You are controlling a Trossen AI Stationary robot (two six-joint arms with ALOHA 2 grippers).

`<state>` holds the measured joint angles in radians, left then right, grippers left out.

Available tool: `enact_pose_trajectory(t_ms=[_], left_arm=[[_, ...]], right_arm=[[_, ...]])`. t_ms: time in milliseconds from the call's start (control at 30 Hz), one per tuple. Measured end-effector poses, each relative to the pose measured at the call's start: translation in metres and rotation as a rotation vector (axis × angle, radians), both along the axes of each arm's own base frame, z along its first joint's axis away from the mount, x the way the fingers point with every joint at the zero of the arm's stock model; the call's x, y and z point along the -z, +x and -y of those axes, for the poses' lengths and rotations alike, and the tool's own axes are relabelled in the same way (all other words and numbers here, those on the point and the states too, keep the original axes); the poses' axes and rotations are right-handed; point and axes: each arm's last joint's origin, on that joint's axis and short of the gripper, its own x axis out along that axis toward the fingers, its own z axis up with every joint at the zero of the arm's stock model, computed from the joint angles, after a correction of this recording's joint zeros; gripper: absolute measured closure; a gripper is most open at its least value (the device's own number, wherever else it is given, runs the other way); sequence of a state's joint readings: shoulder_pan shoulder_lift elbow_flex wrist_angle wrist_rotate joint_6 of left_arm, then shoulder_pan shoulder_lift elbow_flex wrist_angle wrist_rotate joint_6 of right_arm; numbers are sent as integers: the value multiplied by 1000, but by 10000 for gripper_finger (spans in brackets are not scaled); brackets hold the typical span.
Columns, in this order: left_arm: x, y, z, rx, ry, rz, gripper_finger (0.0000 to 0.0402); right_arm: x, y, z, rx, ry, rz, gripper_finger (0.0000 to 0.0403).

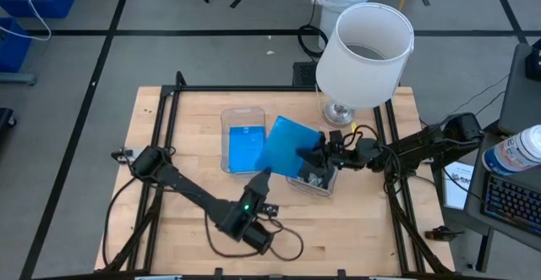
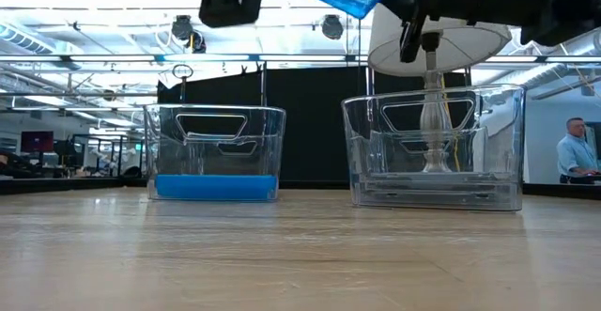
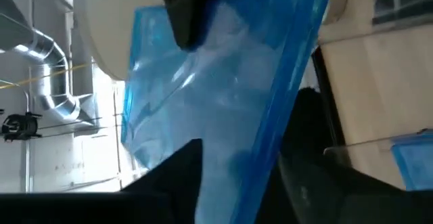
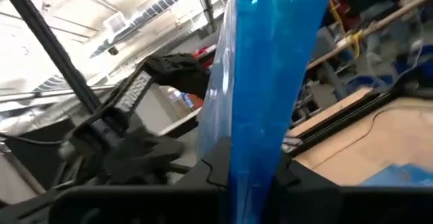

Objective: Pick & place jewel cases by type
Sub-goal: Put the blue cd case into the left transparent bin

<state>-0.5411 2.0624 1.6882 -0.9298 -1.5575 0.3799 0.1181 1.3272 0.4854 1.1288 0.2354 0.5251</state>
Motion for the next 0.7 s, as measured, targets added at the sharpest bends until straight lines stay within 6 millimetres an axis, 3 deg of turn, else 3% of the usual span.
enact_pose_trajectory(t_ms=[233, 333, 400, 533, 700], left_arm=[[0, -26, 43, 117, -96, 163, 138], [0, -50, 67, 201, -178, 180, 129], [-6, -74, 78, 247, -322, 155, 129], [-26, -119, 77, 172, -646, 148, 155], [-32, -154, 74, 211, -807, 213, 234]], right_arm=[[-1, -2, 1, 53, -125, -31, 384], [0, -3, 0, 44, -216, -63, 384], [-2, -4, -3, 35, -253, -60, 383], [-2, -5, -8, -31, -290, -64, 375], [-4, -5, -11, -63, -350, -58, 384]])
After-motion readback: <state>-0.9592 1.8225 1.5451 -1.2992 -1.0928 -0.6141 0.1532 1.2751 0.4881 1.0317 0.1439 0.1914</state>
